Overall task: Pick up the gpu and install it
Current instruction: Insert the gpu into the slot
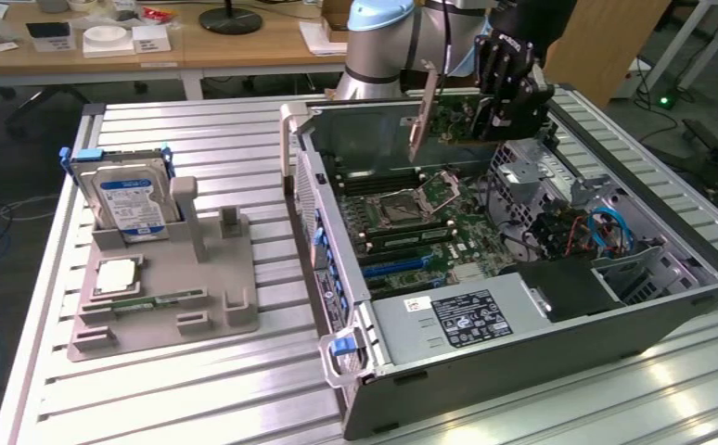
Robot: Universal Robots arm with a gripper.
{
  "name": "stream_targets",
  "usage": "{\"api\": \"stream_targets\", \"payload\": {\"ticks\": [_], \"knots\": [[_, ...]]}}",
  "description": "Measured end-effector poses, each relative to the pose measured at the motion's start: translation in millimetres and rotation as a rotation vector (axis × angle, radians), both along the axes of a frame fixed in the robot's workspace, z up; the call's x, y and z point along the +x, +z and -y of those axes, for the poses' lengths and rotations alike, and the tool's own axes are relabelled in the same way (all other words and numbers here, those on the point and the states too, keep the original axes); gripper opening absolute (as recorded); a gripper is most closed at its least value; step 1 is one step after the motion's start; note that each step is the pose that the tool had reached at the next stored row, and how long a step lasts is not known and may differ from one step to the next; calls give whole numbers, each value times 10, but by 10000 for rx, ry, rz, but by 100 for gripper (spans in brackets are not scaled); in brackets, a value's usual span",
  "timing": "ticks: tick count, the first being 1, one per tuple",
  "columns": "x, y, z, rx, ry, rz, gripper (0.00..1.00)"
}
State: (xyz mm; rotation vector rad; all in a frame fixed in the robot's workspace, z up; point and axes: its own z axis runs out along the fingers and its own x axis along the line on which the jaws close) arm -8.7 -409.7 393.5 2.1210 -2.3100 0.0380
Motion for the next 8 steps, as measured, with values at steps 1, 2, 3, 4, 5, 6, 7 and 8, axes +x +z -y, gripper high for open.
{"api": "stream_targets", "payload": {"ticks": [1,2,3,4,5,6,7,8], "knots": [[0,0,0,0,0,0,28],[0,0,0,0,0,0,28],[0,0,0,1,0,0,28],[0,0,0,0,0,0,28],[0,0,0,0,0,0,28],[0,0,0,1,1,0,28],[0,0,0,0,0,0,28],[0,0,0,1,1,0,28]]}}
